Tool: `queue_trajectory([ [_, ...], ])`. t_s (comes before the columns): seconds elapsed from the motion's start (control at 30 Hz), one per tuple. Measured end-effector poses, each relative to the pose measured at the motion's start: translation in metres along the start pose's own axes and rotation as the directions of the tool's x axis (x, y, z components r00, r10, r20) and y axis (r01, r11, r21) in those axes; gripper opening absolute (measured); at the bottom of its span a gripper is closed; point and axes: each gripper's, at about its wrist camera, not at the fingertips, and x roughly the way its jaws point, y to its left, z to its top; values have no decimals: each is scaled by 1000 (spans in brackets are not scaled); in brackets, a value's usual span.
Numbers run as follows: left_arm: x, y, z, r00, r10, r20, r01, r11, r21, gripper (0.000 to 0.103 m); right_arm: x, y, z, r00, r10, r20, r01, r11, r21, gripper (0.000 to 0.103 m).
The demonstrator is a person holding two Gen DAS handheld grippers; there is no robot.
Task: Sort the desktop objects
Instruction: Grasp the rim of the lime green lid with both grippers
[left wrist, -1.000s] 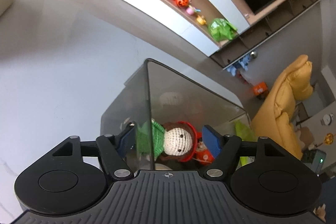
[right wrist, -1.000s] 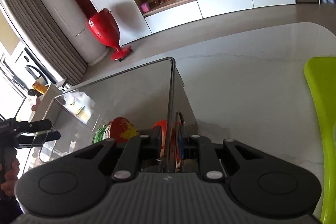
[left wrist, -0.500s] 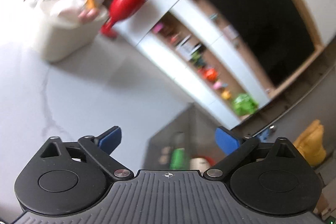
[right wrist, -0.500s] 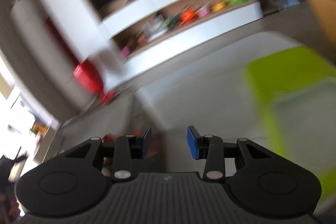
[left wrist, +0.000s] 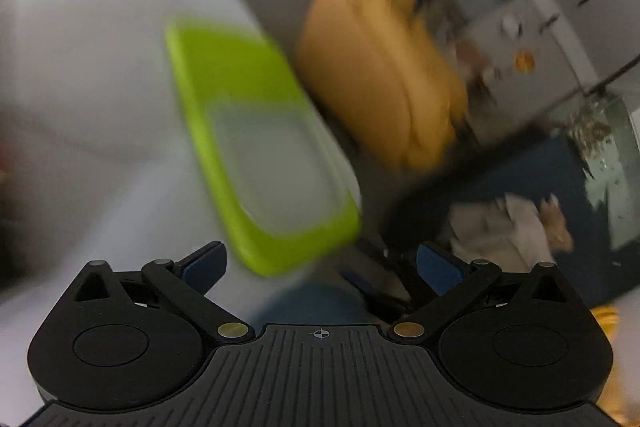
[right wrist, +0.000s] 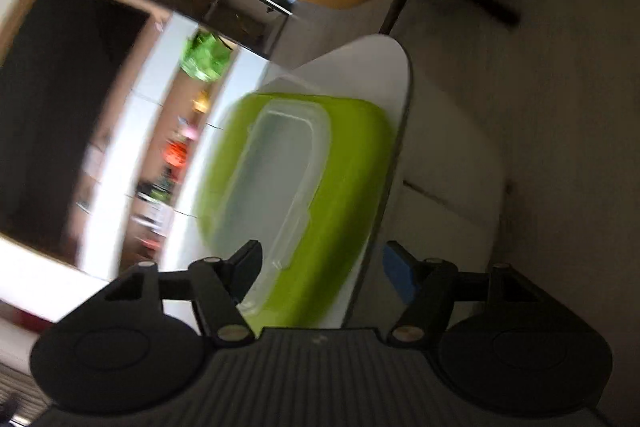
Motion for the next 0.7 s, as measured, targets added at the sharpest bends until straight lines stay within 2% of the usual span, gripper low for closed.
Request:
queue_trajectory([
  [0.07,40,9,10,996,22,-83,-25,999,-38,103,-2,-13,7,998,54,18,-55,997,46,69],
  [0.17,70,27,9,993,22,-115,-28,999,-46,103,-10,-13,22,990,131,47,-131,991,-2,69],
  [0.23,80,38,7,991,-35,-126,27,997,-68,103,-14,-13,31,980,195,42,-192,980,-55,72],
  [0.3,90,47,7,987,-79,-138,68,994,-83,103,-9,-14,37,967,256,-1,-255,962,-94,72],
  [0.4,102,50,11,985,17,-171,-25,999,-49,103,0,-22,42,943,323,-79,-329,940,-90,72],
  [0.47,110,53,14,981,54,-185,-65,997,-52,103,5,-32,44,943,321,-86,-326,944,-50,72],
  [0.6,136,46,26,973,43,-229,-52,998,-33,103,7,-48,47,980,200,-13,-200,980,2,72],
  [0.63,144,39,31,968,48,-246,-53,999,-11,103,7,-51,47,984,179,0,-179,984,7,72],
  [0.7,166,23,35,956,42,-292,-36,999,28,103,12,-54,45,982,187,-2,-187,982,22,72],
])
